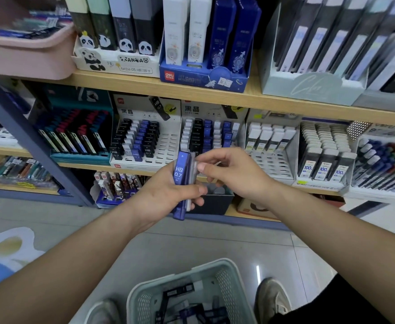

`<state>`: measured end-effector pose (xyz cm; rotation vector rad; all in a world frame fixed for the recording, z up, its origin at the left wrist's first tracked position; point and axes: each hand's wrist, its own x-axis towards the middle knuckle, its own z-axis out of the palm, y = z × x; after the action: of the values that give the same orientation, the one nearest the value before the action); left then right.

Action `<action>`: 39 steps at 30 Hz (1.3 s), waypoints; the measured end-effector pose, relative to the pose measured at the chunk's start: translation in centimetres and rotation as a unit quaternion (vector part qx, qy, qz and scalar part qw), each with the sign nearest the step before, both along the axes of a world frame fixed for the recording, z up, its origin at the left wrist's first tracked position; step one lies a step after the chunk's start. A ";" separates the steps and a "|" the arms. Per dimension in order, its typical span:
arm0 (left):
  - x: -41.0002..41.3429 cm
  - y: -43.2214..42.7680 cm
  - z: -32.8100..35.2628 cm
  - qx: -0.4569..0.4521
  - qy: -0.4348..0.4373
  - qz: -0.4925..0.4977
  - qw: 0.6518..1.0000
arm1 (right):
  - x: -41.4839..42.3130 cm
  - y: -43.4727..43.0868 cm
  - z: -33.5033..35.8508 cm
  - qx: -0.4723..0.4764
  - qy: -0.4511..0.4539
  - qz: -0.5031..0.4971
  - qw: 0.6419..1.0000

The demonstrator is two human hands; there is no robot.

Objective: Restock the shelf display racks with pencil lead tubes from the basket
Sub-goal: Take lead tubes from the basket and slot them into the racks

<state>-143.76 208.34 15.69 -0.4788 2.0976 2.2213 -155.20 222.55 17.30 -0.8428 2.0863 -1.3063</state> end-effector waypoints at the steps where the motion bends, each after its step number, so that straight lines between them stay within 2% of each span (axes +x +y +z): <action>1: 0.0 -0.1 0.0 -0.001 0.000 -0.004 1.000 | 0.1 0.2 0.1 0.008 -0.001 0.007 1.000; 11: -0.1 -0.4 0.4 0.011 -0.005 0.019 1.000 | 0.1 -0.2 0.4 -0.081 -0.111 -0.074 0.988; 16: -0.3 -0.8 0.1 0.004 0.000 0.054 0.999 | -0.4 0.1 0.6 -0.114 -0.108 -0.090 0.983; 24: -0.9 -0.4 -1.1 -0.009 -0.022 0.077 0.997 | -0.9 0.6 0.1 -0.114 -0.056 -0.069 0.989; 29: -1.1 -1.0 -1.9 -0.038 -0.046 0.105 0.993 | -1.6 0.9 -0.1 -0.141 -0.035 -0.142 0.979; 34: 0.0 -3.2 -2.2 -0.070 -0.061 0.131 0.987 | -3.2 0.4 -0.5 -0.108 0.058 -0.157 0.980; 39: 1.8 -5.7 -2.2 -0.086 -0.074 0.152 0.982 | -3.8 -3.4 -0.9 -0.067 0.146 -0.105 0.981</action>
<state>-141.98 202.64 13.45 -1.0063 2.2754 2.0708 -158.96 219.16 16.44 -0.9388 2.3910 -1.5246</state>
